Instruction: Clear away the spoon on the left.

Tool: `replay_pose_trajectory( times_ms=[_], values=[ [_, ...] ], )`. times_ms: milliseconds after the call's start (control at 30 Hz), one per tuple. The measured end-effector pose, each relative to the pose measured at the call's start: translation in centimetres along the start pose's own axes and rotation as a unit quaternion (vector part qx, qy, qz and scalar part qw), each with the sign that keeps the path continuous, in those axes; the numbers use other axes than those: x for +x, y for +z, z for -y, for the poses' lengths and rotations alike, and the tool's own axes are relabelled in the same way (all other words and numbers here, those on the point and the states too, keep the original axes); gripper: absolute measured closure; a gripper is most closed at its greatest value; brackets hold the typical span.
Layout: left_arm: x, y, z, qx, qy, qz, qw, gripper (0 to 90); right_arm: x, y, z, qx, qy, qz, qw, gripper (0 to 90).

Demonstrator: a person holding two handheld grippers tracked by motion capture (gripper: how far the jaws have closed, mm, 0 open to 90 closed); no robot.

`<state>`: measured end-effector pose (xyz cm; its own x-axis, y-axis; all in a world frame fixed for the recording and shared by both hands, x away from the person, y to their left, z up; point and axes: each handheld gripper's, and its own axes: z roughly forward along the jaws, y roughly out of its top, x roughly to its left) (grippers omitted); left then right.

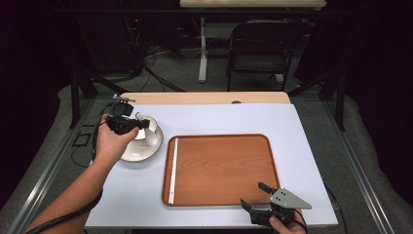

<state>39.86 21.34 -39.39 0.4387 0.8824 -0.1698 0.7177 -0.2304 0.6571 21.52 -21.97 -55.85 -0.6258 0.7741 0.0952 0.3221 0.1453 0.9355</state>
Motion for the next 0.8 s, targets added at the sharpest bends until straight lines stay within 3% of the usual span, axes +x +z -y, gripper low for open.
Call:
replay_pose_trajectory(
  times_ms=[200, 400, 500, 800],
  values=[
    [-2.1, 0.7, 0.6, 0.014, 0.022, 0.027, 0.9993, 85.1, 0.0, 0.0, 0.0, 0.0, 0.0, 0.001, 1.0, 14.4],
    [-3.8, 1.5, 1.3, 0.032, 0.049, 0.057, 0.9967, 85.1, 0.0, 0.0, 0.0, 0.0, -0.001, 0.0, 1.0, 14.4],
    [-4.4, 1.9, 1.8, 0.04, 0.062, 0.068, 0.9949, 85.1, 0.0, 0.0, 0.0, 0.0, -0.001, 0.0, 1.0, 14.4],
    [-5.4, 2.9, 3.0, 0.055, 0.073, 0.087, 0.9921, 85.1, 0.1, -0.1, 0.0, 0.0, -0.002, 0.0, 1.0, 14.4]
  ],
)
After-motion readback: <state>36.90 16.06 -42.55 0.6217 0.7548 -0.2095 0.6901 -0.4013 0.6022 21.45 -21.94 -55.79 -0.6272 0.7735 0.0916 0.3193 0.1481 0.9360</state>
